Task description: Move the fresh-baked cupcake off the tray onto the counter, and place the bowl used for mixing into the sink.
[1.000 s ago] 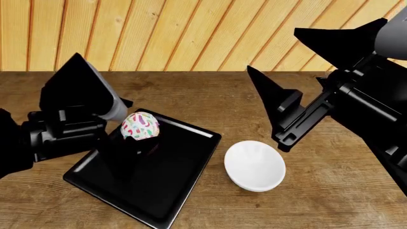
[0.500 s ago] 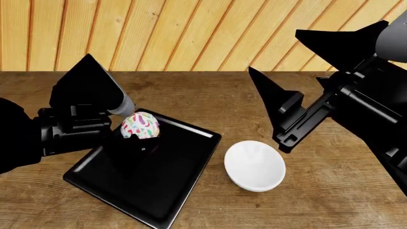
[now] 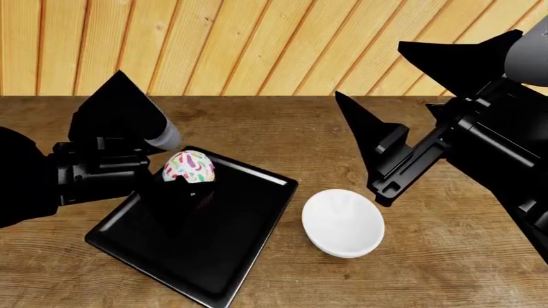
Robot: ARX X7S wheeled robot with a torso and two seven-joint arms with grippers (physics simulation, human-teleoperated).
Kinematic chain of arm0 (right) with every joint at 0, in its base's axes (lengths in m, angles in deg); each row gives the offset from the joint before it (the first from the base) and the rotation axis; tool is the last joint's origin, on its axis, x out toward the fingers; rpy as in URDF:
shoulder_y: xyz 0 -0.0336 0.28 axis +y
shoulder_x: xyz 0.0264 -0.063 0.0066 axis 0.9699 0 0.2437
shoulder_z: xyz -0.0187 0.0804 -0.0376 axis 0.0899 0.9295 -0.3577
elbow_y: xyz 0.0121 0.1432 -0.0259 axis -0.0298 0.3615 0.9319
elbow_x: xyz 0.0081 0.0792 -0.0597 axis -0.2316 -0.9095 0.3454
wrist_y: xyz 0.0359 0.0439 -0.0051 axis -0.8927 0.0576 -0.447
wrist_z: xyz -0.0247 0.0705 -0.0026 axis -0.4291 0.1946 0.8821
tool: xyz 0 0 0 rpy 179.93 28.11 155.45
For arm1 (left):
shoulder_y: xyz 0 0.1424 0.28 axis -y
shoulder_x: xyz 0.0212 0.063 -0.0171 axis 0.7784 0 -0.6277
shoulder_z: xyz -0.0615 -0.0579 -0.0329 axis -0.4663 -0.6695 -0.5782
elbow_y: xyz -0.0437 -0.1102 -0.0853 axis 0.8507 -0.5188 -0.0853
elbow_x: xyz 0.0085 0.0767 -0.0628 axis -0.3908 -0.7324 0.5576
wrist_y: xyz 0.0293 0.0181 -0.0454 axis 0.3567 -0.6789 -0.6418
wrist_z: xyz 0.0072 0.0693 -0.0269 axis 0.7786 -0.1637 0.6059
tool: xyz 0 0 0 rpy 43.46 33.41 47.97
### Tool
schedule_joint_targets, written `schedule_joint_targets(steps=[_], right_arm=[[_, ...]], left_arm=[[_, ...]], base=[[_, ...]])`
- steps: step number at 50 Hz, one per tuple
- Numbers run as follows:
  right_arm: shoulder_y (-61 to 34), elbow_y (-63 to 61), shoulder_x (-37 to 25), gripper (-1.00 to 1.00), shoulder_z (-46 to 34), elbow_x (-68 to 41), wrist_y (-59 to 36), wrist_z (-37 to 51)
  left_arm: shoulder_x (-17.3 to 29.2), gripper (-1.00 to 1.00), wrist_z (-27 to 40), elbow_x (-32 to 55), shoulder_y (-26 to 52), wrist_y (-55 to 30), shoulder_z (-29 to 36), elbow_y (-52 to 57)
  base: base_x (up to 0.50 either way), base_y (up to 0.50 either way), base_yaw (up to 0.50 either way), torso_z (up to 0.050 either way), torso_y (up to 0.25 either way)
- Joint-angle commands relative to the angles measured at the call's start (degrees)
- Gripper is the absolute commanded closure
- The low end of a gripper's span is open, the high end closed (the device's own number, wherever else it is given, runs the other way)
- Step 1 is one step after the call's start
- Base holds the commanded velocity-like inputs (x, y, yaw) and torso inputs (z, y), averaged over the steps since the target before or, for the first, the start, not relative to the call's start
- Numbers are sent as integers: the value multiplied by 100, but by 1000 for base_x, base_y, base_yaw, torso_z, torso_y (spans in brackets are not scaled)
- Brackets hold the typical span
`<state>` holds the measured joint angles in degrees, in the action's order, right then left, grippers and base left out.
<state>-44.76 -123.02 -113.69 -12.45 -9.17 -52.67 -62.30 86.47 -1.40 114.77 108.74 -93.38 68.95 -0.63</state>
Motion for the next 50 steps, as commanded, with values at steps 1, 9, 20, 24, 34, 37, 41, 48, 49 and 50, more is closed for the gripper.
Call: schedule_joint_targets(steps=[1,9,20,24,34,37,41,48,49,50], right_arm=[[-10,0,-20,-100,-18,-37,20,30],[-43,3,-26,-100,-65,-21,23,32],[-5,19,-40,-100,-85,29,78,-8],[7,6,-44,-100,-84,0,86,17],[47,-2,-69,-100,-79,-27,119,32],[65,-11,-76,-100,-75,-36,130,39],[63,-10,-93,-100,-74,-45,139,36],[57,-17,-118,-100,-78,-110,134,73],[48,-8,-117,-100,-75,-130,134,83],[46,-9,-120,-100,-87,-104,137,67]], left_arm=[[20,-100,62,109,51,-12,84,-142],[44,-100,102,151,72,26,130,-258],[44,-100,118,176,113,95,233,-437],[40,-100,92,151,130,136,310,-506],[37,-100,-10,-20,154,334,499,-659],[16,-100,-25,-77,163,406,538,-705],[-10,-100,-72,-171,182,479,626,-767],[-41,-100,-136,-277,225,541,756,-856],[-40,-100,-147,-286,227,548,773,-862],[-44,-100,-164,-315,238,565,798,-876]], base=[[0,0,0,0,0],[0,0,0,0,0],[0,0,0,0,0],[0,0,0,0,0],[0,0,0,0,0],[0,0,0,0,0],[0,0,0,0,0],[0,0,0,0,0],[0,0,0,0,0],[0,0,0,0,0]])
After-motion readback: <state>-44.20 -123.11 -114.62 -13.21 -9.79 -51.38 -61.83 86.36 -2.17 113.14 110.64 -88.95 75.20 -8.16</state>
